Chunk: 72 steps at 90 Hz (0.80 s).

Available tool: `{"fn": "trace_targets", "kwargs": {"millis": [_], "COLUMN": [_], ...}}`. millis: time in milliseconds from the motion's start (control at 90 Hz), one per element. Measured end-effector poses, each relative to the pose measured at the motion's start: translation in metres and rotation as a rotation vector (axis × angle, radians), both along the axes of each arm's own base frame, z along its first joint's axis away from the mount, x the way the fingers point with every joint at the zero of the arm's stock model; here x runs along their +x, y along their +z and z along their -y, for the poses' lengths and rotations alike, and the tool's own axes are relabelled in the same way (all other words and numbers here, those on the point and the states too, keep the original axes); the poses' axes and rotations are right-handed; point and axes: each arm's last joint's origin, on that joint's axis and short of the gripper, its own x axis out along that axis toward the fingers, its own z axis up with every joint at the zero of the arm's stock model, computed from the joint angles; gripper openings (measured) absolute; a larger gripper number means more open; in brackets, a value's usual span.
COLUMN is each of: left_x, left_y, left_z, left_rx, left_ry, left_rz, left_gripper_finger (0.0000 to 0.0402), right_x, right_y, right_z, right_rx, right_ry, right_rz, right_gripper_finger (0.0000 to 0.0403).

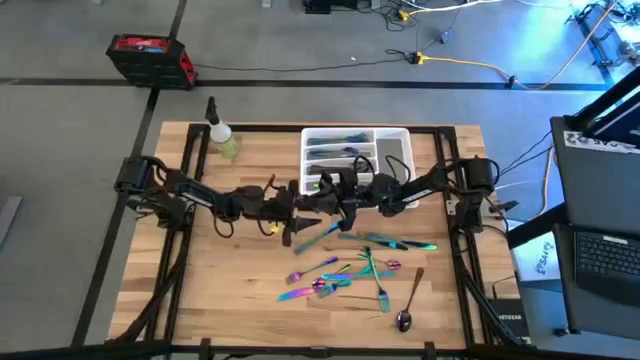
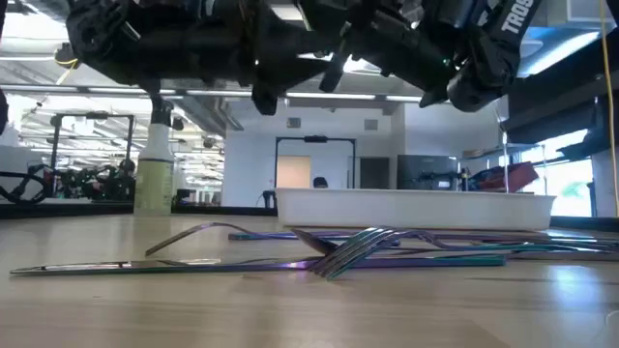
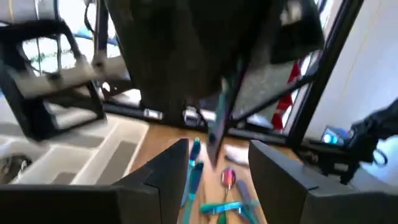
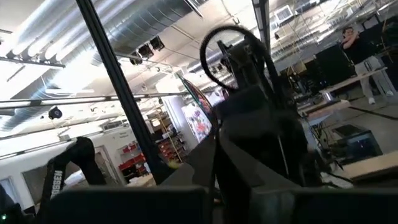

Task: Sort silverware
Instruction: Put the blue teaspoon on the white silverware tray

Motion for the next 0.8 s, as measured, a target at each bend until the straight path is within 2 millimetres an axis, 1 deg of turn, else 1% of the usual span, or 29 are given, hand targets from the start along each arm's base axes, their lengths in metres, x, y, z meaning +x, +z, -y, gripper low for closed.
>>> {"fn": "trace_targets", "kwargs": {"millis": [178,256,344,456,500,611,800], "left_x": [0.0,0.0,0.0,0.0,0.0,0.0,0.0], "left_y": [0.006,0.007,0.007,0.006,0.007,0.008,0.008], "left_z": [0.0,-0.001,-0.002,-0.003,-0.003,-0.003,-0.003], "left_rx": [-0.013,-0.019,-0.017,-0.018,-0.012,-0.009,-0.007], "left_ry": [0.004,0.019,0.027,0.031,0.031,0.032,0.034], "left_rz": [0.062,0.067,0.067,0.064,0.074,0.079,0.078], "left_gripper_finger": [0.0154,0.0141,0.0102,0.0027,0.0012,0.0002,0.0], "right_x": [0.0,0.0,0.0,0.0,0.0,0.0,0.0], "right_y": [-0.001,-0.001,-0.001,-0.001,-0.001,-0.001,-0.001], "right_z": [0.0,0.0,0.0,0.002,0.003,0.006,0.013], "right_rx": [-0.01,-0.01,-0.012,-0.014,-0.014,-0.014,-0.018], "right_ry": [-0.004,-0.005,-0.005,-0.011,-0.013,-0.021,-0.027], "right_rz": [-0.01,-0.01,-0.009,-0.009,-0.008,-0.007,-0.01], "right_gripper_finger": [0.0,0.0,0.0,0.0,0.0,0.0,0.0004]}}
